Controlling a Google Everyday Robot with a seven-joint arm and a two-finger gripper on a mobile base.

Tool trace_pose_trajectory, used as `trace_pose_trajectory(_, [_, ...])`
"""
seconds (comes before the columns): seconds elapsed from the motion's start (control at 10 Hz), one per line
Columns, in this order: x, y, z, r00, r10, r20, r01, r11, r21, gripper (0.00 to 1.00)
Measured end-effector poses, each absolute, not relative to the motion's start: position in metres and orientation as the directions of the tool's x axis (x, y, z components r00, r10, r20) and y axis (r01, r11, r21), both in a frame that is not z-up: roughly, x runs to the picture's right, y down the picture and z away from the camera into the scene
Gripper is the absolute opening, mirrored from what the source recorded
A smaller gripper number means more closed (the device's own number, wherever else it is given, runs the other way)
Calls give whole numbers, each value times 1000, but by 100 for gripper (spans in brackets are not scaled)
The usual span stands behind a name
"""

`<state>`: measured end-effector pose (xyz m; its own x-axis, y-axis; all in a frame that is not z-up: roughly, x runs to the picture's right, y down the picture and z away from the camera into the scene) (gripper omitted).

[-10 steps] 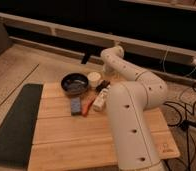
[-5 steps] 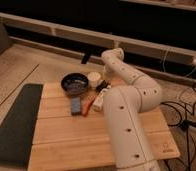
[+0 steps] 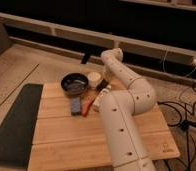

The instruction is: Push the eraser across the table

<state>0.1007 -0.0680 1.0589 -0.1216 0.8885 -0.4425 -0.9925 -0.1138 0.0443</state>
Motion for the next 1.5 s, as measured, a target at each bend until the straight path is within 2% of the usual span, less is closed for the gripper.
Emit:
trace_pose_trajectory(0.2, [93, -116, 1065, -109, 944, -312, -994, -110, 13, 0])
trace_pose_trajectory(0.3, [86, -149, 1058, -108, 966, -234, -993, -113, -11, 0])
trace_pose_trajectory(0.4, [80, -200, 1037, -121, 985, -120, -990, -128, -52, 0])
trace_pose_trajectory(0.5, [80, -216, 1030, -128, 988, -84, -989, -133, -65, 0])
trace_pose_trajectory(1.0, [77, -215, 1027, -126, 988, -91, -989, -132, -60, 0])
trace_pose_trajectory(1.5, [80, -208, 998, -131, 984, -121, -991, -126, 42, 0])
